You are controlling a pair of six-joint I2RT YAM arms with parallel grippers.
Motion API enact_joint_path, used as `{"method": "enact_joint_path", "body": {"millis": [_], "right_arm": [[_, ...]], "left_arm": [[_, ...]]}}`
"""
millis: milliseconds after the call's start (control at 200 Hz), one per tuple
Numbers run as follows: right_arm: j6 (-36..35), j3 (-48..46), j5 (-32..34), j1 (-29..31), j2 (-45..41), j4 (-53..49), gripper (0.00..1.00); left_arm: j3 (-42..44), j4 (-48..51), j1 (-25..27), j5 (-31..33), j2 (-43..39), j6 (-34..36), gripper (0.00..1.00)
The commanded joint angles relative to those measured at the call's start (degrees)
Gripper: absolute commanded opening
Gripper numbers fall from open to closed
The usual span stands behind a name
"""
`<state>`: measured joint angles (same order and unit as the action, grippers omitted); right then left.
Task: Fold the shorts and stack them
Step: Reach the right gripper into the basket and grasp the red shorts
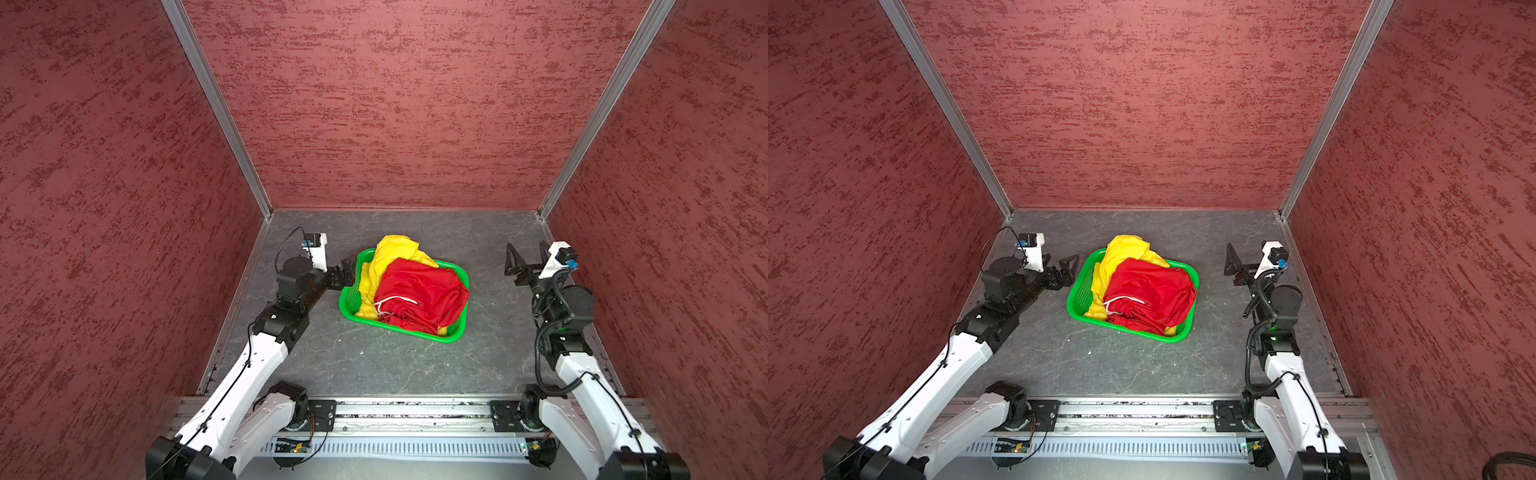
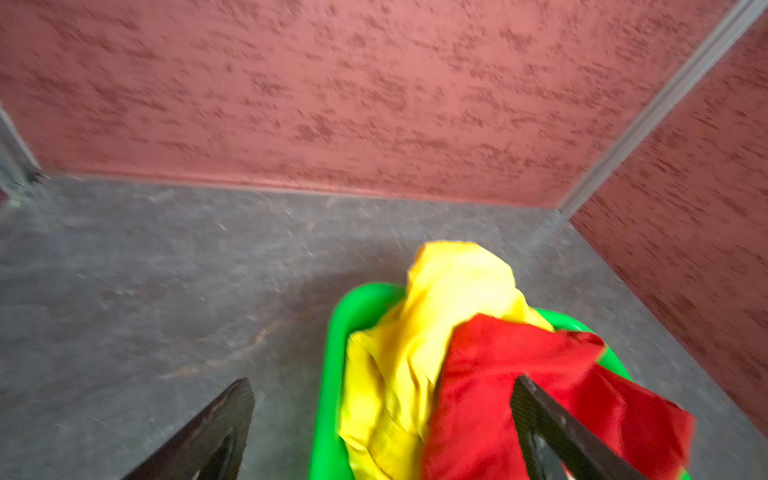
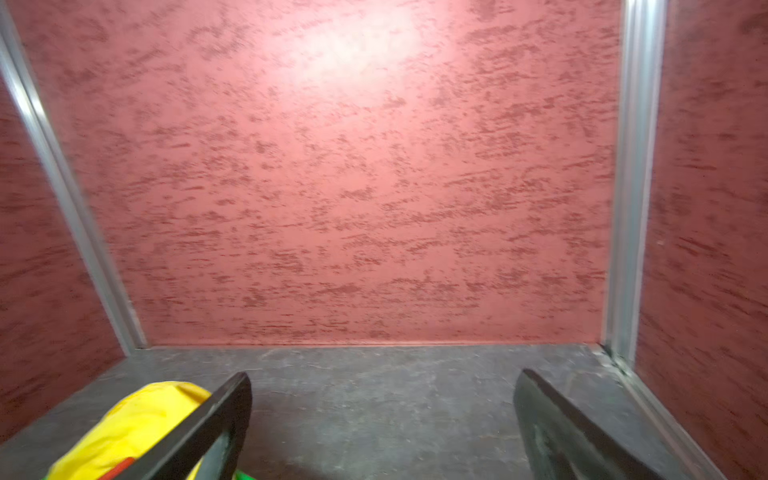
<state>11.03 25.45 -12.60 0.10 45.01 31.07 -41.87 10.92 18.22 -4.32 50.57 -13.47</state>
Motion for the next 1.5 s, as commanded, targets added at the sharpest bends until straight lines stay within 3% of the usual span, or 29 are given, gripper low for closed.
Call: {"method": "enact_joint_path", "body": {"millis": [0,205,586,837,1167,1303,1493], "right_arm": [[5.08,4.96,-3.97,3.88,-0.19,-18.30,0.99],[4.90,15.56,1.63,16.45,7.64,-37.26,0.99],[7.64,24.86,1.78,37.32,20.85,-46.70,0.99],[4.88,28.90,5.54,49.29,29.00,-52.30,0.99],[1.92,33.85,4.34,54.07,41.45,-59.08,0.99],[3.04,34.18,8.15,54.44,45.14,-58.43,0.99],[10.73,35.71,10.77,52.73,50.37,-56.93,0.84]], "left_arm": [[-1.28,12.00,2.11,-3.79,-0.60,-7.71,0.96],[-0.40,17.82,2.43,-6.43,0.06,-13.74,0.95],[4.04,20.42,0.85,-3.07,-0.56,-15.24,0.96],[6.88,18.22,-3.10,-7.13,-2.16,-17.46,0.96],[8.09,19.87,-5.03,-7.62,-5.35,-17.19,0.96],[8.97,19.25,-5.74,-8.19,-6.46,-17.65,0.96],[9.26,18.87,-5.91,-8.50,-6.77,-18.08,0.96]]}}
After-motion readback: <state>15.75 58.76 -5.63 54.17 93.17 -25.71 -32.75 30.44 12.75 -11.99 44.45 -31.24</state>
